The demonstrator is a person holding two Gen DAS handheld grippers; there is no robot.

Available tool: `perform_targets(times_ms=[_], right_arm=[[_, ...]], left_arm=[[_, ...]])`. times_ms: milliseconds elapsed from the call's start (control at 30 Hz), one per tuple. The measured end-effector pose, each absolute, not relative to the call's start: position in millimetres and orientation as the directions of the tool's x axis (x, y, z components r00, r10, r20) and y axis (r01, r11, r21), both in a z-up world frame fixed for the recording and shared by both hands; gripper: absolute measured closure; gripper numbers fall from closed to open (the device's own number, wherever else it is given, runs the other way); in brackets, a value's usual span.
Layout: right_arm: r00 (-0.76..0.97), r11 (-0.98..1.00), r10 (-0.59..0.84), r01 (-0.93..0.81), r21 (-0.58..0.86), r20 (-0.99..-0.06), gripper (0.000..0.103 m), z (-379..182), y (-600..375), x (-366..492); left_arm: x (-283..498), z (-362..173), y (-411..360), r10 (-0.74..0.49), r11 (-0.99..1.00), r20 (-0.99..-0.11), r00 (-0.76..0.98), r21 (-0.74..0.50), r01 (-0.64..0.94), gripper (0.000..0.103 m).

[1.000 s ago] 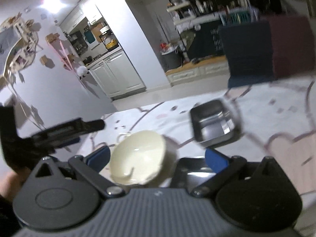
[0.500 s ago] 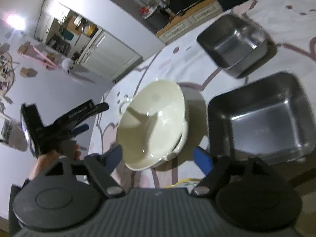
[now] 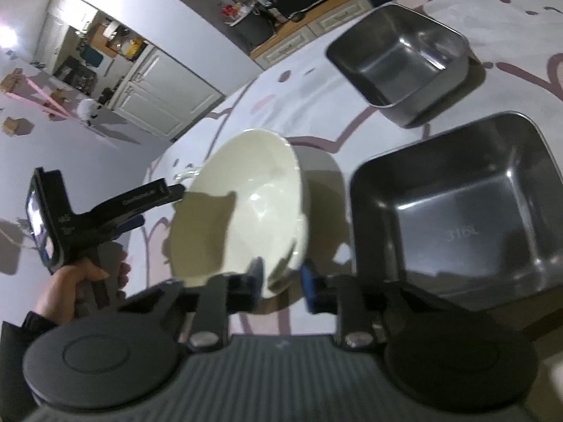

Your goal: Organize plates and bowls

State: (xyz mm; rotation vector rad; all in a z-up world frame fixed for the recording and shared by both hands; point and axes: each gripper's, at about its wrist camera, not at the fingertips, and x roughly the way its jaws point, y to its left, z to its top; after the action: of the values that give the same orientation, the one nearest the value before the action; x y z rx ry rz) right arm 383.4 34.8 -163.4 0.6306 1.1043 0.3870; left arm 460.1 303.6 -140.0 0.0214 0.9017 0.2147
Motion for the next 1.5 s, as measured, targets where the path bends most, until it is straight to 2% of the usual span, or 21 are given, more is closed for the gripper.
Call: perform_targets(times_ms=[200, 400, 633, 767, 900, 967, 1000, 1067, 1100, 1200, 1300, 1367, 1500], right_arm=[[0.422, 0.774, 0.574, -0.001, 0.633, -0.702, 0.085, -161, 33, 383], [0.452, 0.817, 0.523, -0.024, 0.576, -0.723, 0.089, -154, 41, 407], [0.466, 0.851, 0.501, -0.112, 0.513, -0.729, 0.093, -146, 67, 450], [0.453, 0.866, 0.497, -0.199, 0.459, -0.740, 0.093, -145, 87, 476], [0.389, 0.846, 0.533, -0.258, 0.466, -0.752, 0.091, -145, 83, 490], [0.388, 0.829, 0.559, -0.277, 0.486, -0.733, 0.088, -141, 77, 493], [0.394, 0.823, 0.567, -0.282, 0.492, -0.723, 0.082, -138, 75, 494], [0.392, 0.811, 0.585, -0.289, 0.509, -0.710, 0.067, -132, 72, 498], [0.389, 0.813, 0.583, -0.291, 0.505, -0.714, 0.064, -131, 74, 499], [0.371, 0.821, 0.563, -0.347, 0.452, -0.738, 0.064, -128, 86, 500], [0.353, 0.825, 0.539, -0.404, 0.394, -0.765, 0.057, -131, 103, 500], [0.342, 0.831, 0.515, -0.424, 0.360, -0.786, 0.057, -134, 115, 501], [0.332, 0.841, 0.467, -0.452, 0.297, -0.819, 0.057, -139, 130, 500]], left_arm=[[440, -141, 313, 0.213, 0.968, -0.759, 0.615, 0.081, -0.236, 0.006], [387, -145, 342, 0.223, 0.924, -0.738, 0.637, -0.049, -0.380, 0.006], [329, -143, 361, 0.214, 0.869, -0.722, 0.658, -0.168, -0.466, 0.008], [310, -143, 368, 0.143, 0.813, -0.717, 0.682, -0.308, -0.494, 0.020], [305, -141, 374, 0.028, 0.768, -0.692, 0.721, -0.446, -0.459, 0.021], [309, -140, 370, -0.018, 0.766, -0.683, 0.730, -0.479, -0.429, 0.021], [312, -140, 368, -0.038, 0.766, -0.681, 0.731, -0.489, -0.416, 0.022], [321, -144, 362, -0.067, 0.768, -0.690, 0.721, -0.496, -0.404, 0.034], [324, -146, 359, -0.075, 0.770, -0.700, 0.710, -0.493, -0.405, 0.038], [334, -152, 356, -0.088, 0.770, -0.715, 0.693, -0.490, -0.408, 0.050], [340, -155, 358, -0.094, 0.761, -0.726, 0.682, -0.494, -0.421, 0.061], [344, -157, 360, -0.099, 0.758, -0.736, 0.670, -0.492, -0.428, 0.070], [350, -159, 365, -0.129, 0.759, -0.745, 0.655, -0.499, -0.418, 0.076]])
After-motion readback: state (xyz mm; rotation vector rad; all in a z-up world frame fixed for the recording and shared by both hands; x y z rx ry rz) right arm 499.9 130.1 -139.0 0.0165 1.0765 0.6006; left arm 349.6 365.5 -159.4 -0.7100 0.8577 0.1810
